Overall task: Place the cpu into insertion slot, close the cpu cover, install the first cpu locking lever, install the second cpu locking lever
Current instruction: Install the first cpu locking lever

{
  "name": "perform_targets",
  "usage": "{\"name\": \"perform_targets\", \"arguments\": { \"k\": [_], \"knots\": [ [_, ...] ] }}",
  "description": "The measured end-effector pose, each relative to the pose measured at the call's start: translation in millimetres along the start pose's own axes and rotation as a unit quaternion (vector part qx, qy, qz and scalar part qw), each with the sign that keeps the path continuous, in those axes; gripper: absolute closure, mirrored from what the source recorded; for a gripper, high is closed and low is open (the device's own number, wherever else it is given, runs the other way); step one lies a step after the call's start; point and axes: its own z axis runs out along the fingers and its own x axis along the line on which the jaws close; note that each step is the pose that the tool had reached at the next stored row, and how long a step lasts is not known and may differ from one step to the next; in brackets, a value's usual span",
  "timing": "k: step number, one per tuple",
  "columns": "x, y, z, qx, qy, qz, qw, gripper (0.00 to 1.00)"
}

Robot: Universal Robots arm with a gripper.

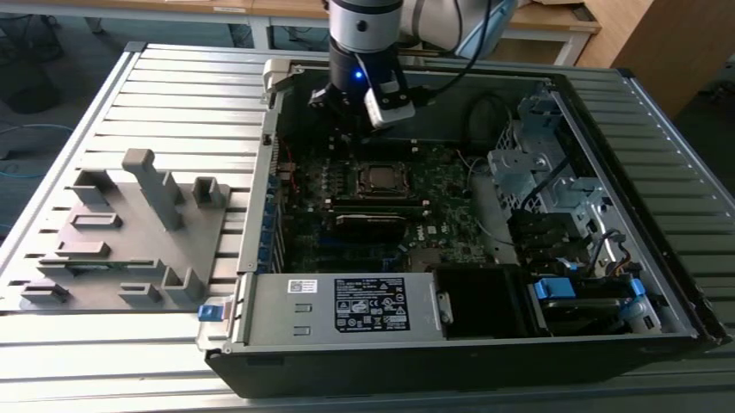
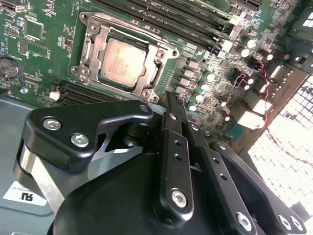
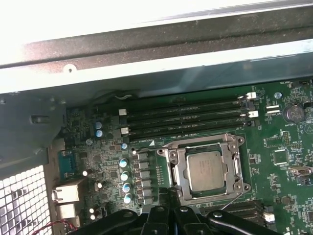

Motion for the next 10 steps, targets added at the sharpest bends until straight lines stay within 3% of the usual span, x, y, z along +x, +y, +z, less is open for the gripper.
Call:
{"name": "perform_targets", "arguments": {
  "k": [10],
  "knots": [
    [2.3,-0.4,0.0,0.0000,0.0000,0.000,1.0000,0.90]
  ]
}}
